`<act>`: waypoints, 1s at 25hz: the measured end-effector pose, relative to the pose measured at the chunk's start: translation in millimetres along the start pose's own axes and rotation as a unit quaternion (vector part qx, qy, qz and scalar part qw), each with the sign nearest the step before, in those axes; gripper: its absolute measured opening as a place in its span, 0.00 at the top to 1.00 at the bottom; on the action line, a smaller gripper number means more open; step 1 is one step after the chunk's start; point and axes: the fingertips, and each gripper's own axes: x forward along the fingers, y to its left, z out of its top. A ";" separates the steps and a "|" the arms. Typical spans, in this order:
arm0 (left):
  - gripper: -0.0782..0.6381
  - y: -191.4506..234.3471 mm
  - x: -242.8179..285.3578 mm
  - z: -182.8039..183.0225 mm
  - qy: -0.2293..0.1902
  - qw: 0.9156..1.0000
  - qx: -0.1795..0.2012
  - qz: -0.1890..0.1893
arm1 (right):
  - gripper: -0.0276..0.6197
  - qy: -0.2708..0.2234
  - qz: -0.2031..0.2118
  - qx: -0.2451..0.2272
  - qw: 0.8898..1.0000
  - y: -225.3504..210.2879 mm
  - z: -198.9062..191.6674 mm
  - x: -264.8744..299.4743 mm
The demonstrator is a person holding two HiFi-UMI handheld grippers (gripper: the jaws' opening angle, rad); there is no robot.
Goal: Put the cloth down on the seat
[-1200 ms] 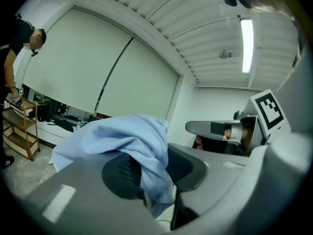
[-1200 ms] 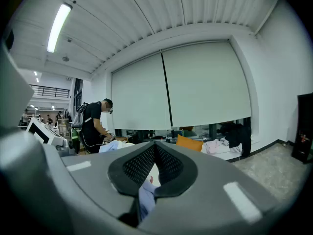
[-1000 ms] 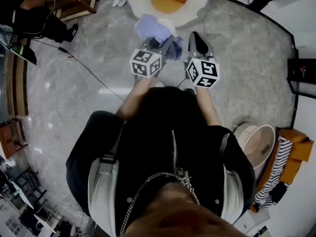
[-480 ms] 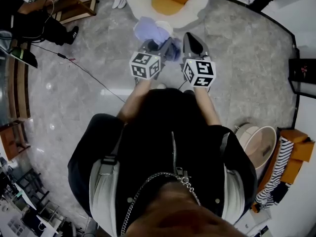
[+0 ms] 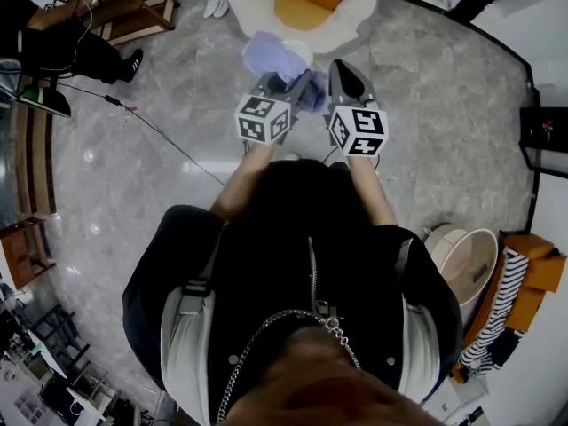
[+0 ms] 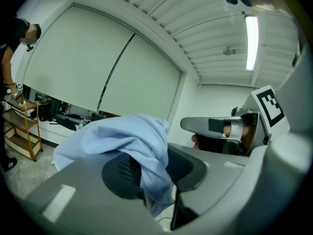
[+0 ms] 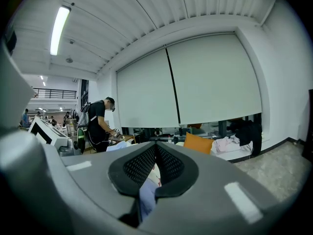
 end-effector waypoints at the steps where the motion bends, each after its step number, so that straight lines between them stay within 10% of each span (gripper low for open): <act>1: 0.73 0.3 -0.2 0.1 0.001 1.000 0.000 -0.001 | 0.98 0.001 -0.001 0.000 1.000 0.8 -0.1 0.4; 25: 0.73 -1.1 -8.1 -5.2 0.000 1.000 -0.018 -0.012 | 0.97 0.024 -0.010 -0.014 1.000 12.3 -7.5 -4.6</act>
